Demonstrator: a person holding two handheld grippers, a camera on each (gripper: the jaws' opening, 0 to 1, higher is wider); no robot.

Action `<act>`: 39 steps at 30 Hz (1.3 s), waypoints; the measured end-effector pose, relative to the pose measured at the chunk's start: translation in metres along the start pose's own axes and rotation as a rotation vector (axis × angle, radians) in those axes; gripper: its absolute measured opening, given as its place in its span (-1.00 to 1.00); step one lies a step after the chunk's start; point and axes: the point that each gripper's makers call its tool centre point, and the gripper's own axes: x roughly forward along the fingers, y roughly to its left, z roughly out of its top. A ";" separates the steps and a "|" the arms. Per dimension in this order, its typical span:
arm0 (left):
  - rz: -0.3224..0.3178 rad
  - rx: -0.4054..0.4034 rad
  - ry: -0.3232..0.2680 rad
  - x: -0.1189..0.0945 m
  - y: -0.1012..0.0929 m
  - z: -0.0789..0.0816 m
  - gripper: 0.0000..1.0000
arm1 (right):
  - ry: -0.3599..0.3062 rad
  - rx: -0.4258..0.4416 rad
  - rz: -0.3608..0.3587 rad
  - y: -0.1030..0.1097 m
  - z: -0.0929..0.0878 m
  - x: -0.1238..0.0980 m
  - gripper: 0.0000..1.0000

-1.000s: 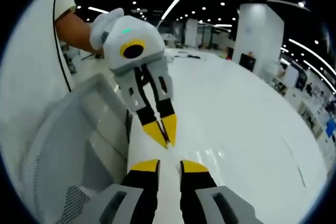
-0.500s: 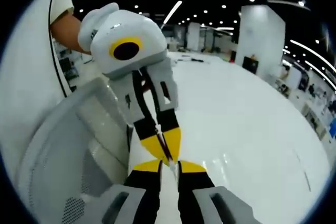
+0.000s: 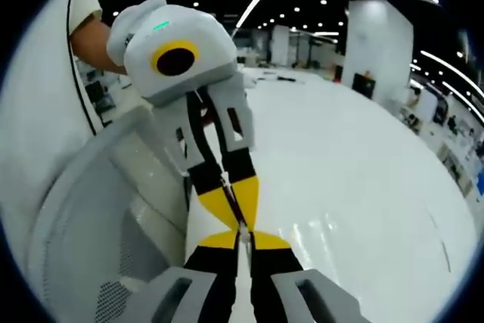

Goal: Open the resealable bag by pulling the two sides of the seal apart until the entire bag opening is separated and visibly accessible.

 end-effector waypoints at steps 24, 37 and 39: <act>-0.020 -0.057 0.048 0.006 0.000 -0.019 -1.00 | 0.130 0.010 -0.005 -0.003 -0.024 -0.005 -1.00; -0.033 -0.056 0.051 0.012 -0.002 -0.021 -0.95 | 0.103 -0.001 0.016 0.003 -0.019 -0.001 -1.00; -0.039 -0.060 0.050 0.013 -0.003 -0.019 -0.97 | 0.103 -0.004 0.018 0.003 -0.019 -0.001 -1.00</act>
